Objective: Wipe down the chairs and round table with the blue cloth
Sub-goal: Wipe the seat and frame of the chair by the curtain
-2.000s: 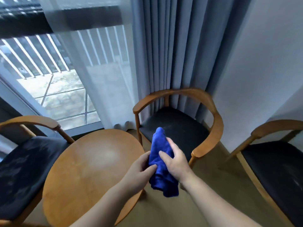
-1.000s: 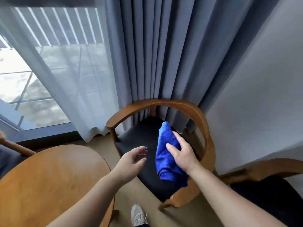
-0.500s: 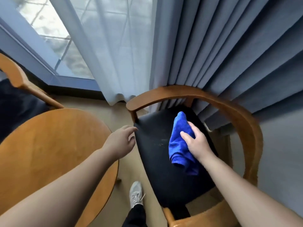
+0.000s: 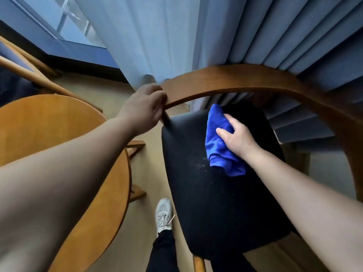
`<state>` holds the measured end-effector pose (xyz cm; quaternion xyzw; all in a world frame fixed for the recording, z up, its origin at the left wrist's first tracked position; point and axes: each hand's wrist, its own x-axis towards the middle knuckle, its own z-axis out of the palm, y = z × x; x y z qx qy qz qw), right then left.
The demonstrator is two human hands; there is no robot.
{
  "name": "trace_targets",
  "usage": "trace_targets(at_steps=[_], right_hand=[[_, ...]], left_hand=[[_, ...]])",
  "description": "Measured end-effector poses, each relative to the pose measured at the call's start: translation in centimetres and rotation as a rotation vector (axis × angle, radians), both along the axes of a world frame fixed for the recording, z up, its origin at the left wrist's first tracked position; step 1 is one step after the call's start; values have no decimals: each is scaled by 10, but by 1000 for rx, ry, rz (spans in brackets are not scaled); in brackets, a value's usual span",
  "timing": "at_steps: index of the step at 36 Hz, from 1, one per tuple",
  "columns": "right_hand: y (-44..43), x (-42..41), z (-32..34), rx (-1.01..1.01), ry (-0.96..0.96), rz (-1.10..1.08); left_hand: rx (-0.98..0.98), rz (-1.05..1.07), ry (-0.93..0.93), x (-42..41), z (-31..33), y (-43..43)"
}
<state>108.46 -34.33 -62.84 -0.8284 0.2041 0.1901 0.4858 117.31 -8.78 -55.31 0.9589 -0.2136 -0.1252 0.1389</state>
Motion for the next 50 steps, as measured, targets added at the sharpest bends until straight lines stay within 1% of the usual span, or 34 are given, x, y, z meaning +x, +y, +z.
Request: trace_targets(at_steps=[4,6,8,12,14,16,18,21,24,30,34,41,46,50], right_hand=[[7,16,-15,-22,0,4],[12,25,-21,-82,-19,45],[19,35,-26,-152,-25,103],[43,58,-36,-319,-17,235],[59,65,-45,-385,30,302],[74,65,-56,-444,128,420],[81,59,-67,-572,174,616],[74,49,-75,-752,112,858],[64,44,-81,-807,62,967],[70,53,-100,-806,68,932],[69,66,-104,-798,35,896],[92,89,-110,-767,69,771],[112,96,-113,-820,-38,705],[124,90,-115,-837,-73,696]], left_hand=[[-10,33,5,18,-12,-1],[-31,63,61,27,-18,-5],[-46,78,75,34,-26,-11],[3,60,-75,35,-46,-12],[14,35,-112,36,-50,-10],[2,32,-112,36,-49,-9],[-15,30,-113,36,-48,-8],[-35,14,-118,34,-50,-6],[-47,21,-137,35,-51,-4],[-88,45,-182,33,-53,-7],[-90,46,-197,33,-56,-8],[-91,57,-227,32,-59,-6],[-83,65,-238,32,-61,-7],[-90,64,-244,31,-60,-7]])
